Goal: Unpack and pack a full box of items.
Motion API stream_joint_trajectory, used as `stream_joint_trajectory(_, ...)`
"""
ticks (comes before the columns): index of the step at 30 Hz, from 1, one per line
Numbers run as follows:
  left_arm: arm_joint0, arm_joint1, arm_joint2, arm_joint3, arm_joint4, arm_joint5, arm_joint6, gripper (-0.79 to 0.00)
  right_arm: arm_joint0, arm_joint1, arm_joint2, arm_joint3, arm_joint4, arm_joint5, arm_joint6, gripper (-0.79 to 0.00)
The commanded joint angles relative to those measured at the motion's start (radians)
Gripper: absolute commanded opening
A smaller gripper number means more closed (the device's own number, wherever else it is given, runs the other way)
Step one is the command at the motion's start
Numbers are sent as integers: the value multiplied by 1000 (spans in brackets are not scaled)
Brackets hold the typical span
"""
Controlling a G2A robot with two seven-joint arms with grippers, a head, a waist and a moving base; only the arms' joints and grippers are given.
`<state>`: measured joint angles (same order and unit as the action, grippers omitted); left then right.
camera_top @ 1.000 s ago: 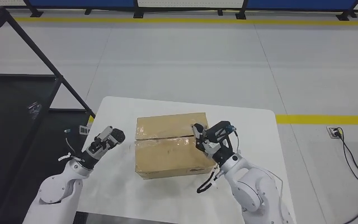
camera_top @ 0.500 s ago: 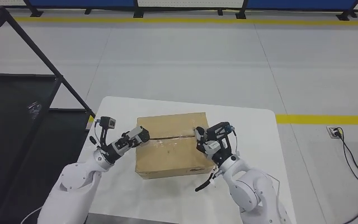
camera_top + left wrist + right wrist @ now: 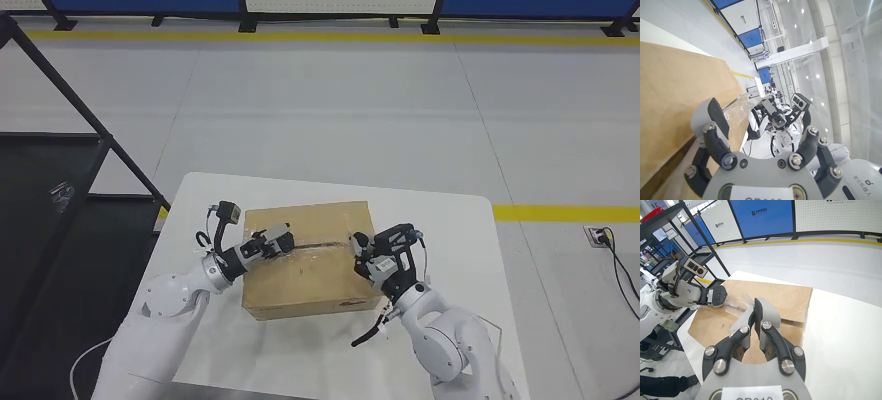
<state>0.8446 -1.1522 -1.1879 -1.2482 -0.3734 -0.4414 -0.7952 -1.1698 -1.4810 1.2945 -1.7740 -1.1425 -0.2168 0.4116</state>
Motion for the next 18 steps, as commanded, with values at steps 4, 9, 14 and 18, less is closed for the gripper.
stream_joint_trajectory(4, -33, -13, 39, 32, 7, 5, 13, 0, 31, 3, -3, 37, 18, -7, 12, -785)
stream_joint_trajectory(9, -63, -26, 73, 62, 10, 10, 23, -3, 60, 5, -5, 70, 32, -9, 19, -785)
stream_joint_trajectory(14, -88, -38, 104, 91, 23, 9, 31, -3, 66, 9, -1, 75, 35, -2, 24, -785)
stream_joint_trajectory(18, -105, -47, 123, 114, 28, 5, 32, -6, 59, 14, 7, 70, 42, 0, 25, -782)
